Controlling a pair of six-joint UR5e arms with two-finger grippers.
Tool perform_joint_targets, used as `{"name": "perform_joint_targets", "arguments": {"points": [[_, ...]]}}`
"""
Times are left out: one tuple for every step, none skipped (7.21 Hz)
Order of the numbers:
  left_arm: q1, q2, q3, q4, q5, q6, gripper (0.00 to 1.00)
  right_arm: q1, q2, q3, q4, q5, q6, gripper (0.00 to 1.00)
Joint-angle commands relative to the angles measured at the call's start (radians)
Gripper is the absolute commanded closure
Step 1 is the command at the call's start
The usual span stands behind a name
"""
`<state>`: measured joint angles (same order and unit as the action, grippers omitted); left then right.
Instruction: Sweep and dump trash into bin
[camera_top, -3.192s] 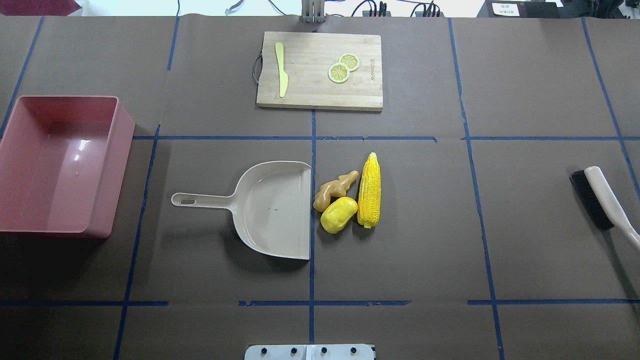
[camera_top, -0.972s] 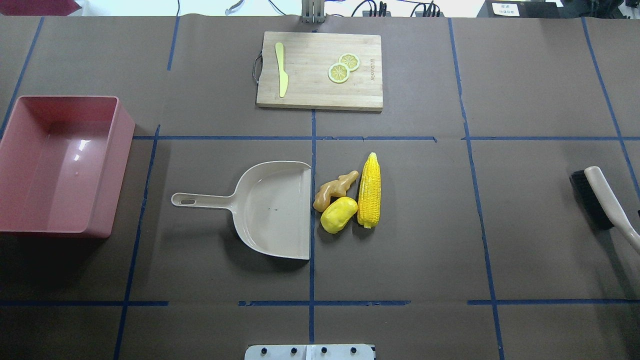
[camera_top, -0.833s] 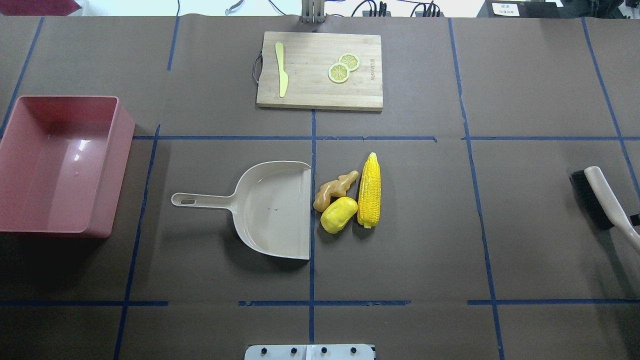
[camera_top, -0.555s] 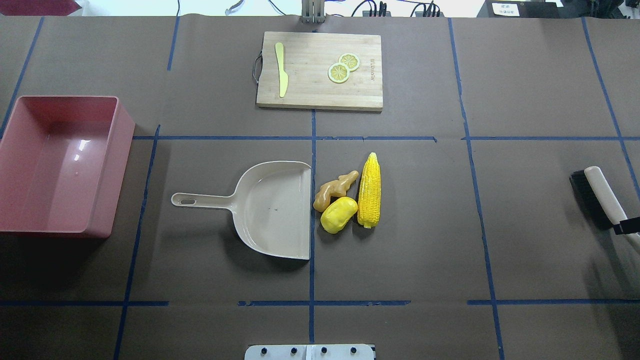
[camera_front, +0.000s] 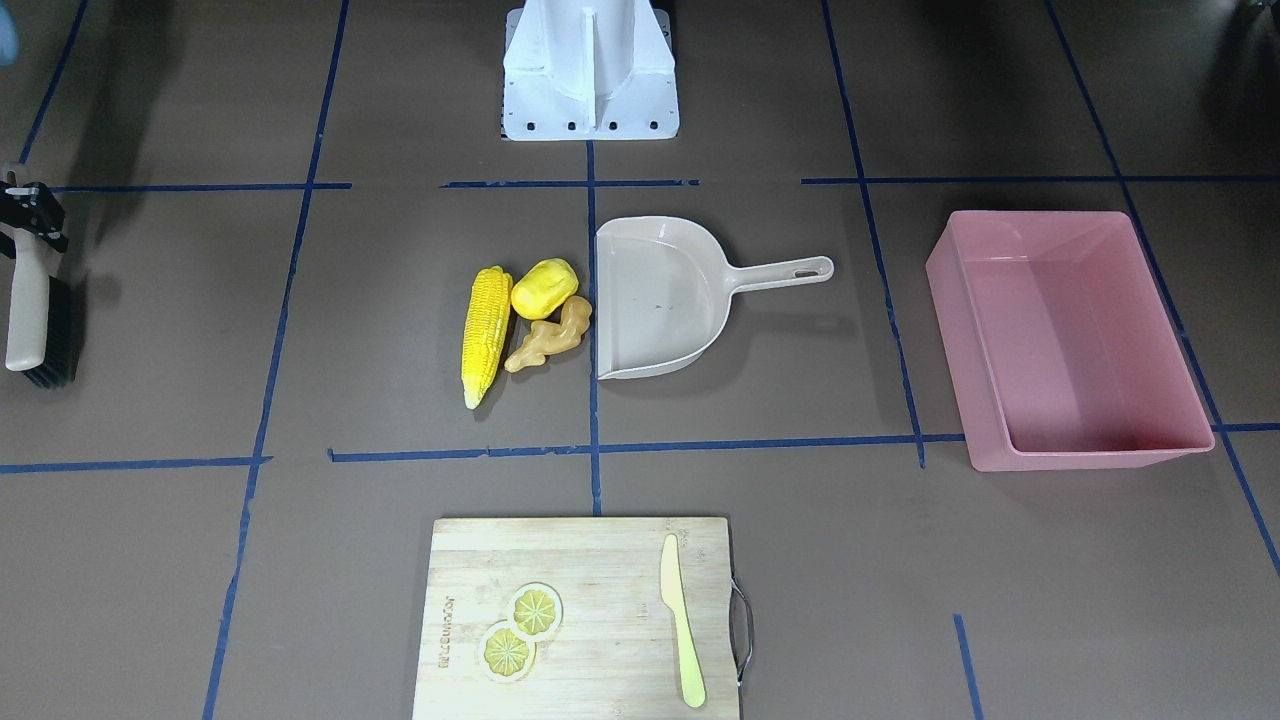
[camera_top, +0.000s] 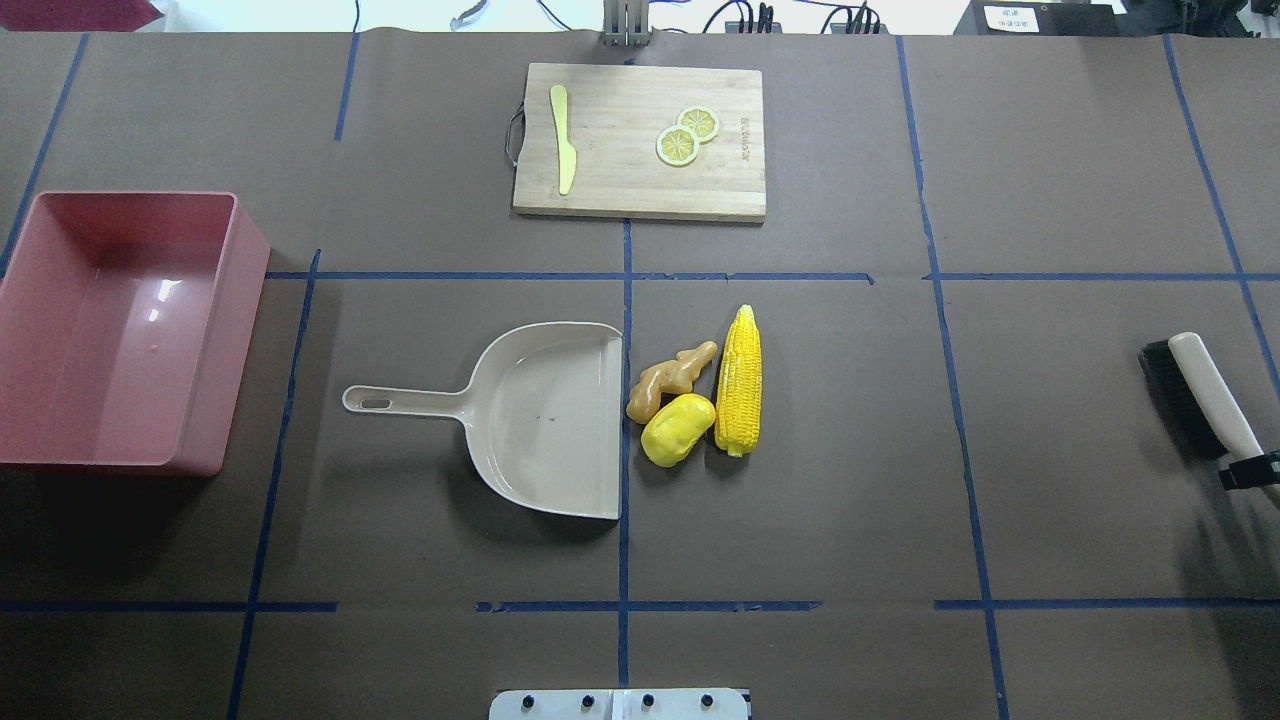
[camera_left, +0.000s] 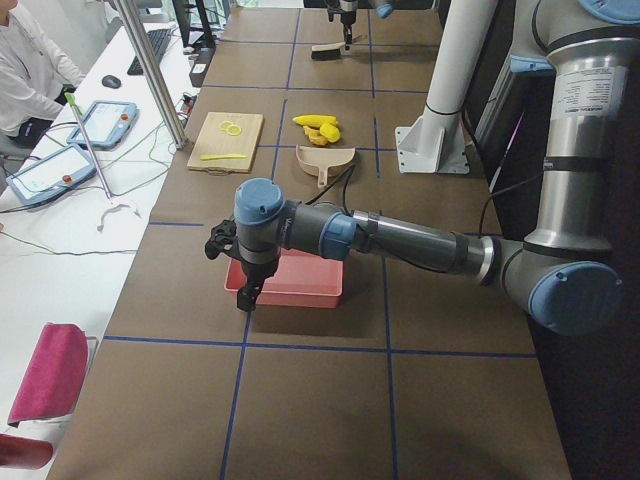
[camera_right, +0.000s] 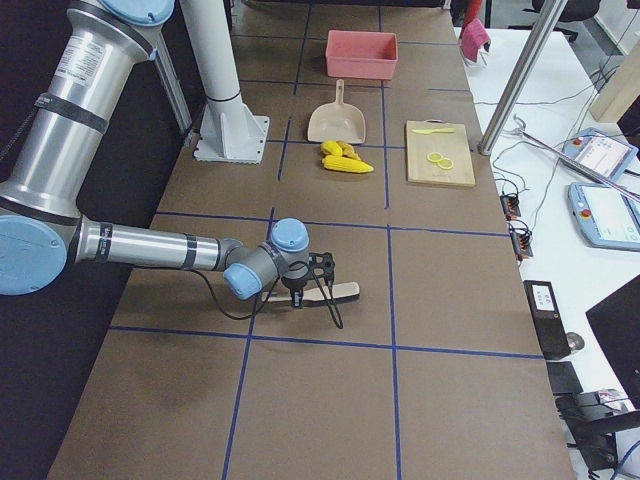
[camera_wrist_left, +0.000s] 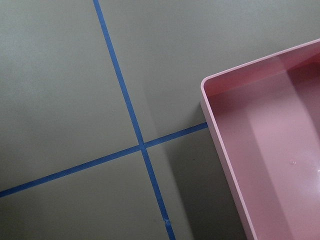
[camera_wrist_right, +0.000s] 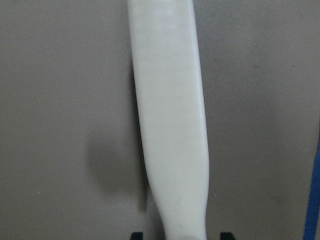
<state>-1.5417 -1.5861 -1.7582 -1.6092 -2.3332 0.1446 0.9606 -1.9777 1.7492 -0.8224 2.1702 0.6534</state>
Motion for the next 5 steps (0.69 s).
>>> {"name": "perform_joint_targets", "arguments": {"points": [[0.0, 0.0, -0.009, -0.003, -0.002, -0.002, 0.0, 0.0, -0.001, -0.002, -0.001, 0.0, -0.001, 1.0], [0.0, -0.002, -0.039, -0.008, 0.002, 0.01, 0.0, 0.001, 0.002, 0.007, -0.004, 0.013, 0.002, 1.0], [0.05, -0.003, -0.097, -0.044, 0.005, 0.01, 0.0, 0.001, 0.008, 0.025, -0.012, 0.031, 0.008, 1.0], [0.107, -0.014, -0.142, -0.073, 0.011, 0.016, 0.01, 0.001, 0.011, 0.035, -0.012, 0.043, 0.011, 1.0], [0.191, -0.072, -0.158, -0.154, 0.005, 0.092, 0.01, 0.001, 0.013, 0.041, -0.012, 0.043, 0.011, 1.0]]}}
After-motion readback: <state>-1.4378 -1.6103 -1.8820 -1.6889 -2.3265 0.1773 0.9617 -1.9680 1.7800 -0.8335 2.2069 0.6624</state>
